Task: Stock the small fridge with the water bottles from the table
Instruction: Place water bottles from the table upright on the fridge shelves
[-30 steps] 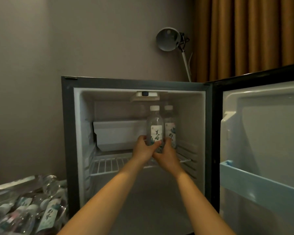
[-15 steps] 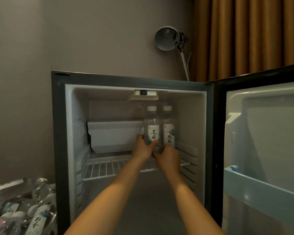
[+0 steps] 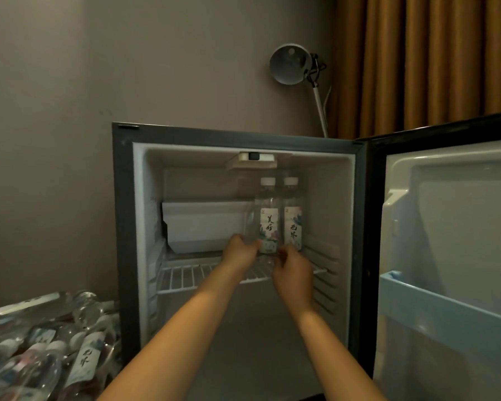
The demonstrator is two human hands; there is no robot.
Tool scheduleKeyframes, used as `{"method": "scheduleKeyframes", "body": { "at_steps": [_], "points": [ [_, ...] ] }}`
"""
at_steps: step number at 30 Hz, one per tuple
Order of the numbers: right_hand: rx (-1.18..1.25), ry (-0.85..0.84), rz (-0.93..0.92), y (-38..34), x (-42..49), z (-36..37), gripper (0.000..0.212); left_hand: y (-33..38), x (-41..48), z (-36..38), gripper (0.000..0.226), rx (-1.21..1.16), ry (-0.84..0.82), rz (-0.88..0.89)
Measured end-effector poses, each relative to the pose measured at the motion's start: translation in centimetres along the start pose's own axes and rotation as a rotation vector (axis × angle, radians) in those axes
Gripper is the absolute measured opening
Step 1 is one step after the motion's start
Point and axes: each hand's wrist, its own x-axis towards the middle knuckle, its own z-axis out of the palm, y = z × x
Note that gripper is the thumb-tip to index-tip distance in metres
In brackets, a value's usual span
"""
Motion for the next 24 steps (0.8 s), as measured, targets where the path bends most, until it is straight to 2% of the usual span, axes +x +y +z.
{"method": "scheduleKeyframes", "body": {
  "at_steps": [2, 5, 7, 8, 11, 17, 21, 24],
  "points": [
    [0.049, 0.036, -0.027, -0.2, -1.4, -0.5, 0.015, 0.1, -1.7, -1.0, 0.044, 0.004, 0.015, 0.032],
    [0.110, 0.024, -0.006, -1.2, -3.3, -0.8, 0.014, -0.4, -4.6, -2.9, 0.020, -0.039, -0.002, 0.056],
    [0.151, -0.012, -0.014, -2.0, -4.6, -0.4, 0.013, -0.7, -7.0, -4.8, 0.006, -0.098, -0.078, 0.061],
    [0.167, -0.048, -0.014, -2.6, -5.4, -0.1, 0.012, -1.0, -8.2, -6.0, 0.007, -0.125, -0.123, 0.077],
    [0.243, -0.170, 0.016, -4.7, -8.2, 0.6, 0.012, -1.7, -11.8, -9.9, 0.010, -0.173, -0.128, 0.122],
    [0.410, -0.445, 0.005, -8.0, -15.3, 2.6, 0.027, -4.8, -17.5, -18.6, 0.022, -0.110, 0.091, 0.112],
    [0.328, -0.735, -0.018, -9.3, -19.7, 4.8, 0.024, -8.8, -20.5, -23.0, 0.015, 0.019, 0.187, -0.029],
    [0.219, -0.924, -0.030, -9.9, -22.7, 6.8, 0.013, -13.0, -21.9, -25.0, 0.009, 0.264, 0.149, -0.112]
  ]
}}
